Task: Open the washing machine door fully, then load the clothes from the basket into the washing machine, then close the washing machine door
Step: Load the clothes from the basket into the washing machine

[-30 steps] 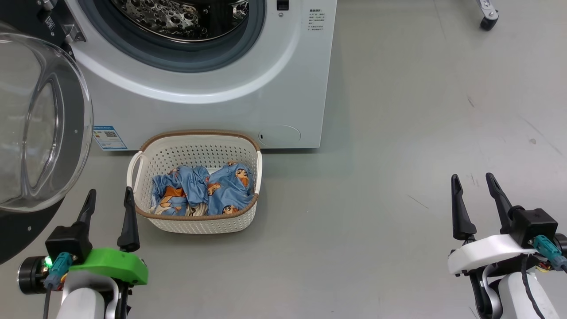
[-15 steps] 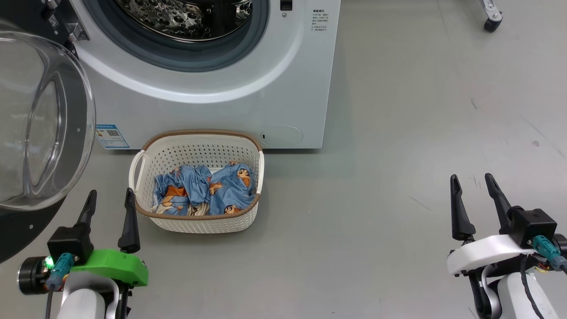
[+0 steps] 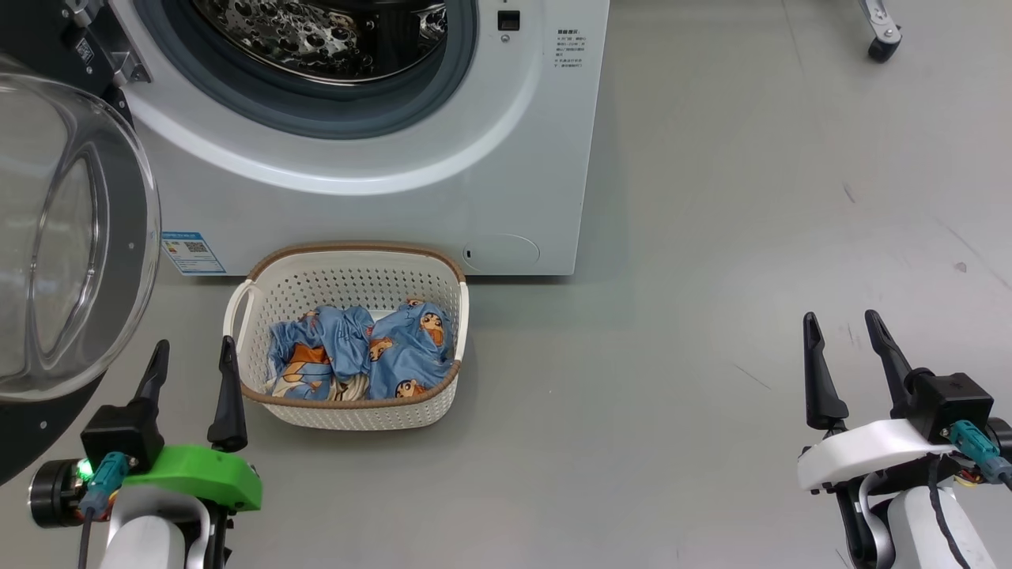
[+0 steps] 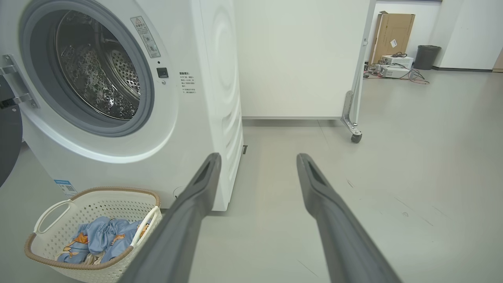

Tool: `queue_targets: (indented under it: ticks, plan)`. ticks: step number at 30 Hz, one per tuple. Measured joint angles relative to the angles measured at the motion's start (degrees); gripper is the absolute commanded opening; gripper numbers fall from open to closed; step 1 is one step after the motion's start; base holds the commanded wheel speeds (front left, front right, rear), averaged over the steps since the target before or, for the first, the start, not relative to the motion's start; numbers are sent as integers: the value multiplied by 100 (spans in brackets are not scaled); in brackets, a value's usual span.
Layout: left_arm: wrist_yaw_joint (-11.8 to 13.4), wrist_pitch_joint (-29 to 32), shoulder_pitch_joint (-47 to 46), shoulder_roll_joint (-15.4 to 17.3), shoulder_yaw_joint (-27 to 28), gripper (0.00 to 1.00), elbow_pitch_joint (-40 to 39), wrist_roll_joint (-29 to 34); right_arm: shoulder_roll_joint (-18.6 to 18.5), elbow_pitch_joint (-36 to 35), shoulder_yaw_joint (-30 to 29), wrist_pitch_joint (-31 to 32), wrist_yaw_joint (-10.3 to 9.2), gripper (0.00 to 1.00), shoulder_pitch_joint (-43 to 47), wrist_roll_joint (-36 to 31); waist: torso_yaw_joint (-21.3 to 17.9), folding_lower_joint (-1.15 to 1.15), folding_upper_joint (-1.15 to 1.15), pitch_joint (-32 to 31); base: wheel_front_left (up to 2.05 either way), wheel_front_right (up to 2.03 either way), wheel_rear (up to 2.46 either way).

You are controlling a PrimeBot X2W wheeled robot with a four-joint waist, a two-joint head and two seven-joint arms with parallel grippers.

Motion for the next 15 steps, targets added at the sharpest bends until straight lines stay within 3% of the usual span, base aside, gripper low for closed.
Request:
queue_targets:
  ticks: [15]
  plan:
    - [23, 0, -1, -22, 189, 100, -51, 2, 4, 3, -11, 0, 0, 100, 1, 9, 37, 0, 0, 66, 117, -117, 0]
